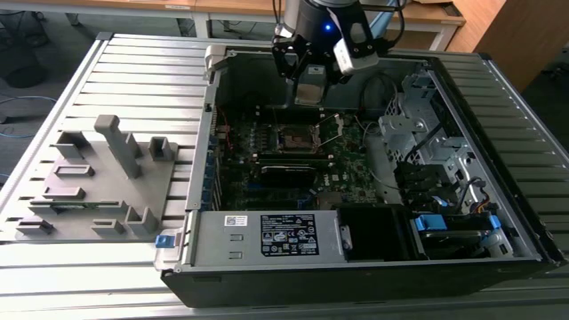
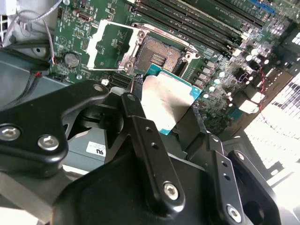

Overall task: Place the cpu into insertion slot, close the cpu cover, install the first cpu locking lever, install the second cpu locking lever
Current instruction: 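Place the cpu into insertion slot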

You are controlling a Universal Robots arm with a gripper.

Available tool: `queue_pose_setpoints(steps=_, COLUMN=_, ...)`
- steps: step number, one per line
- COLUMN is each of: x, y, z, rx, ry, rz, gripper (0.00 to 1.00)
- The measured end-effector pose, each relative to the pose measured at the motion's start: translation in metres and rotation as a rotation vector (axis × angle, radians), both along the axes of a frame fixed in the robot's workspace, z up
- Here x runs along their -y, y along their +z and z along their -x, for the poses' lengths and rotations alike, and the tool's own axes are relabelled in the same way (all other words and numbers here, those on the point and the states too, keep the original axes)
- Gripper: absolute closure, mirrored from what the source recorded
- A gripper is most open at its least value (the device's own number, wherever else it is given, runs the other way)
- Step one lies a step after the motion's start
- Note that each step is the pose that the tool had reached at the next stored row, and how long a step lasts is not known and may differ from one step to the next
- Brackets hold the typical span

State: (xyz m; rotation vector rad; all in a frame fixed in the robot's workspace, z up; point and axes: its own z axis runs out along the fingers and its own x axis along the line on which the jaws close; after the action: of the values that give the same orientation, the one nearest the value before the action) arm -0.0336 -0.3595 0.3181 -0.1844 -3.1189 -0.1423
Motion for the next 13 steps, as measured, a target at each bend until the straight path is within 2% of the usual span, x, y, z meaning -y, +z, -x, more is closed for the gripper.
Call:
queue_pose_setpoints(steps=7, x=0.0000, y=-0.0005, z=0.0000, rx=0.0002, ry=-0.016, rz=-0.0003, gripper=0.46)
queue_pose_setpoints(steps=13, x=0.0000, y=-0.0028, z=0.0000, rx=0.0001, ry=-0.115, rz=-0.0001, gripper=0.46)
